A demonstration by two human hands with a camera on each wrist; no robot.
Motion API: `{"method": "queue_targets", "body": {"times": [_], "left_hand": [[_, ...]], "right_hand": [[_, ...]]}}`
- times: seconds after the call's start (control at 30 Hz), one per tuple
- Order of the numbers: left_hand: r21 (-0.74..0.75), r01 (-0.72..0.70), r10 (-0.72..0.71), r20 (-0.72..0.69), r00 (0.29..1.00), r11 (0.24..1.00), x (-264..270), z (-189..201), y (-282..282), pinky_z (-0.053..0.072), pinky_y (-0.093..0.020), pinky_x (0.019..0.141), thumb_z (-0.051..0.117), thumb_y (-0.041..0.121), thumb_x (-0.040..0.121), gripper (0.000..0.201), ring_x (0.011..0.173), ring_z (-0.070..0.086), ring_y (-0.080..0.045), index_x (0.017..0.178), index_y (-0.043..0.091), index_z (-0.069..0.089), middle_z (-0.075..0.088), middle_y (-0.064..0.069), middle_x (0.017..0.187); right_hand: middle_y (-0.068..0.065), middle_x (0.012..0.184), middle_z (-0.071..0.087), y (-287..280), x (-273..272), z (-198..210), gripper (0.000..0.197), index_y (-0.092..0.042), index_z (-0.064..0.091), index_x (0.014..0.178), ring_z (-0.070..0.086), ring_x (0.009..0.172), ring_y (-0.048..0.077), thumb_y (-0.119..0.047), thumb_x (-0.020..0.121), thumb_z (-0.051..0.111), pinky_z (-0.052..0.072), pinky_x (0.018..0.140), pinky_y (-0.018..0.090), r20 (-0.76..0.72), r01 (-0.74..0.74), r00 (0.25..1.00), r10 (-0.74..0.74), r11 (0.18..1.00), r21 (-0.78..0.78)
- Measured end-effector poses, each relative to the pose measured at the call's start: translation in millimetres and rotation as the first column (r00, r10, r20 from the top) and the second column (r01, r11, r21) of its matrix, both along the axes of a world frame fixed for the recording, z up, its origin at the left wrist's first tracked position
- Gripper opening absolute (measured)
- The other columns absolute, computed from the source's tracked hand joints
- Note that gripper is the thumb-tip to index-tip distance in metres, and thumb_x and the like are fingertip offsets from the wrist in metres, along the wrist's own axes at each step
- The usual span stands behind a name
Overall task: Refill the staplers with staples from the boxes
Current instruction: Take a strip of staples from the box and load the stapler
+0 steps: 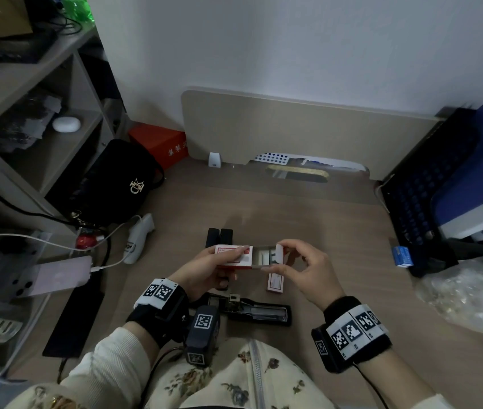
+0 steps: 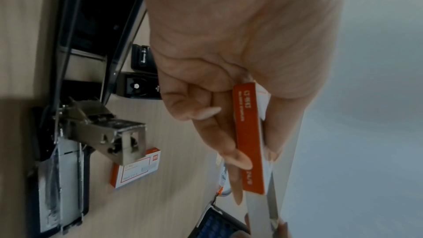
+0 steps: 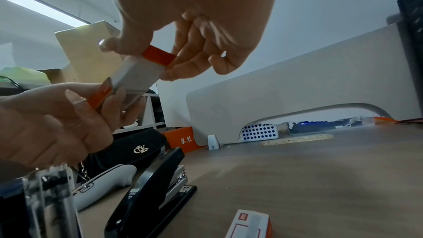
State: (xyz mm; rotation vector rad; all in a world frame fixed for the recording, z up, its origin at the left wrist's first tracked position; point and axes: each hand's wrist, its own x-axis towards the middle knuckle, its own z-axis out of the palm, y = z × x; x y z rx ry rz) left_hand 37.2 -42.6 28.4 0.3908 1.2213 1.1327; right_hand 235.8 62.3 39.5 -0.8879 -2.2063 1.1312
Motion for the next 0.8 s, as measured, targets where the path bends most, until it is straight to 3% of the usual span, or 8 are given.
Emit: {"method": "queue_targets", "body": {"times": [0.07, 0.17, 0.27, 0.37, 0.53, 0.67, 0.8], "left_hand": [[0.006, 0.000, 0.000, 0.018, 1.000, 1.000, 0.7, -0.4, 0.4, 0.035, -0.021, 0.048, 0.068, 0.034, 0.081, 0.032, 0.058, 0.054, -0.012, 0.105, 0.014, 0.068, 0.066, -0.001, 0.075], [0.010, 0.003, -0.004, 0.034, 0.999, 1.000, 1.0, -1.1, 0.4, 0.036, -0.022, 0.050, 0.064, 0.033, 0.086, 0.022, 0.059, 0.055, -0.012, 0.100, 0.016, 0.070, 0.065, 0.000, 0.075], [0.012, 0.005, -0.005, 0.030, 1.000, 1.000, 0.9, -1.8, -0.1, 0.037, -0.023, 0.053, 0.064, 0.033, 0.087, 0.020, 0.060, 0.056, -0.012, 0.097, 0.019, 0.073, 0.066, 0.000, 0.077], [0.011, 0.007, -0.007, 0.020, 1.000, 1.000, 1.7, -0.2, 0.1, 0.037, -0.023, 0.052, 0.065, 0.034, 0.083, 0.026, 0.059, 0.056, -0.012, 0.103, 0.018, 0.072, 0.066, 0.000, 0.077], [-0.022, 0.020, -0.021, -0.067, 0.998, 1.000, 1.6, 4.6, 1.9, 0.038, -0.023, 0.054, 0.071, 0.037, 0.076, 0.038, 0.060, 0.058, -0.012, 0.106, 0.014, 0.071, 0.069, -0.002, 0.078], [-0.097, 0.030, -0.049, -0.200, 0.979, 0.995, 2.0, 8.6, 5.7, 0.041, -0.025, 0.057, 0.071, 0.033, 0.083, 0.030, 0.062, 0.060, -0.013, 0.104, 0.012, 0.069, 0.071, -0.005, 0.084], [-0.128, 0.065, -0.114, -0.428, 0.896, 0.990, 5.7, 15.4, 12.1, 0.042, -0.019, 0.043, 0.074, 0.034, 0.082, 0.024, 0.056, 0.062, -0.013, 0.091, 0.014, 0.065, 0.073, -0.005, 0.080]], "right_hand": [[-0.013, 0.090, 0.065, -0.5, 1.2, -1.2, 0.039, -0.030, 0.062, 0.100, 0.059, 0.083, 0.003, -0.038, 0.066, 0.081, 0.047, 0.071, 0.013, -0.038, 0.012, 0.999, -0.013, 1.000, -0.004], [-0.011, 0.088, 0.065, -3.8, 0.6, -1.0, 0.046, -0.040, 0.058, 0.096, 0.059, 0.079, 0.006, -0.064, 0.060, 0.071, 0.051, 0.067, 0.018, -0.113, 0.036, 0.993, -0.040, 0.999, -0.033], [-0.011, 0.087, 0.064, -5.4, 1.3, -3.6, 0.051, -0.042, 0.056, 0.096, 0.058, 0.077, 0.006, -0.074, 0.059, 0.064, 0.050, 0.066, 0.016, -0.111, 0.040, 0.993, -0.042, 0.999, -0.022], [-0.011, 0.087, 0.062, -4.2, 2.9, -5.2, 0.048, -0.040, 0.055, 0.097, 0.057, 0.077, 0.005, -0.069, 0.061, 0.066, 0.047, 0.065, 0.011, -0.097, 0.044, 0.994, -0.045, 0.999, -0.013], [-0.013, 0.091, 0.062, -1.2, 5.5, -9.5, 0.041, -0.042, 0.056, 0.098, 0.058, 0.082, 0.004, -0.035, 0.067, 0.081, 0.052, 0.070, 0.021, 0.032, -0.014, 0.999, 0.016, 0.999, -0.049], [-0.015, 0.093, 0.059, -1.9, 6.2, -11.6, 0.041, -0.029, 0.060, 0.103, 0.056, 0.080, 0.002, -0.037, 0.068, 0.080, 0.047, 0.070, 0.012, 0.183, -0.051, 0.981, 0.063, 0.996, -0.071], [-0.015, 0.094, 0.059, -4.0, 7.6, -21.6, 0.037, -0.025, 0.063, 0.108, 0.054, 0.079, -0.001, -0.029, 0.074, 0.077, 0.043, 0.071, 0.015, 0.287, -0.043, 0.955, 0.070, 0.994, -0.097]]}}
